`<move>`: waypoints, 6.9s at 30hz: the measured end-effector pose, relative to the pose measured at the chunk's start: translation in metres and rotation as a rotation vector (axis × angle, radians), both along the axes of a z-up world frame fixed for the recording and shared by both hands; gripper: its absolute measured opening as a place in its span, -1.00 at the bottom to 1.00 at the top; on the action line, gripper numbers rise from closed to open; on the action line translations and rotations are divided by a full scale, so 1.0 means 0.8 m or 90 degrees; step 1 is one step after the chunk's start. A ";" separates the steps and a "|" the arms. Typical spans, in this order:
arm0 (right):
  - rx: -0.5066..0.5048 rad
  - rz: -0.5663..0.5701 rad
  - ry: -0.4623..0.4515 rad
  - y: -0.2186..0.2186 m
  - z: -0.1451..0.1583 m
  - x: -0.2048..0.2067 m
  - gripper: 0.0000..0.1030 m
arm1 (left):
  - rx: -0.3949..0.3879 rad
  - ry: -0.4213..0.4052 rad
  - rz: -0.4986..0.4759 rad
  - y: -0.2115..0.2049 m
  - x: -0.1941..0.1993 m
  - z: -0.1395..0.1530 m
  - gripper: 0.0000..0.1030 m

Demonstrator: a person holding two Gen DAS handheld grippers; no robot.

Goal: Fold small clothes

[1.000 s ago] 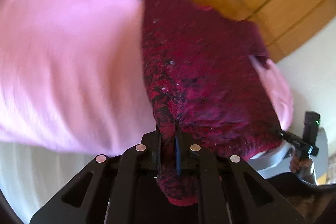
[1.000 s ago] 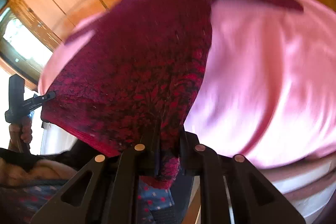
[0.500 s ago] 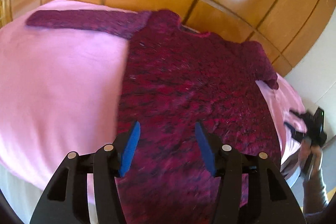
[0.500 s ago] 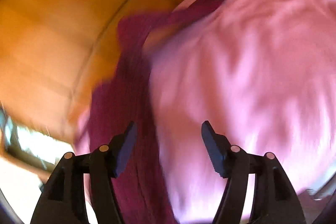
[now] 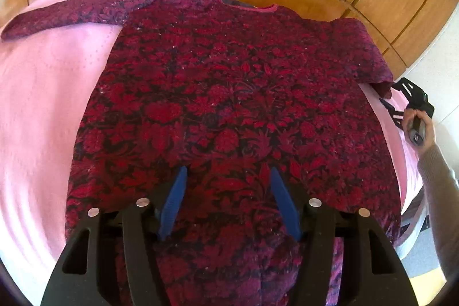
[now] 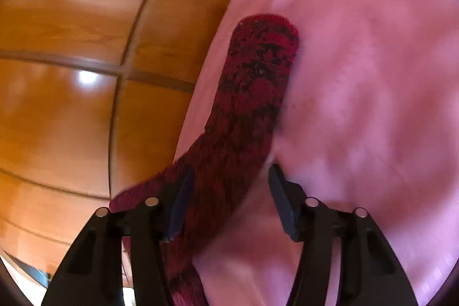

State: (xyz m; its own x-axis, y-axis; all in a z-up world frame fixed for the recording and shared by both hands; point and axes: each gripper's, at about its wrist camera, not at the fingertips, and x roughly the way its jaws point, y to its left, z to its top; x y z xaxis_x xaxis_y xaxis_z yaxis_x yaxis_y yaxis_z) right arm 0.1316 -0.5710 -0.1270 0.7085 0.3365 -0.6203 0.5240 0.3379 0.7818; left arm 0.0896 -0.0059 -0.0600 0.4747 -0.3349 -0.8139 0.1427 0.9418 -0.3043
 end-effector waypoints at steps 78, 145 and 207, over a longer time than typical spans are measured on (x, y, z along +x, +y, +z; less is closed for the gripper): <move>-0.520 0.533 -0.037 0.468 0.021 0.015 0.96 | -0.093 -0.091 0.522 0.398 0.136 0.032 -0.21; -0.293 -0.020 0.091 -0.041 0.049 0.006 -0.82 | 0.026 -0.066 -0.020 -0.003 0.032 -0.011 0.12; -0.385 0.331 -0.007 0.317 0.047 0.039 -0.19 | -0.181 -0.004 0.111 0.002 0.241 0.023 -0.80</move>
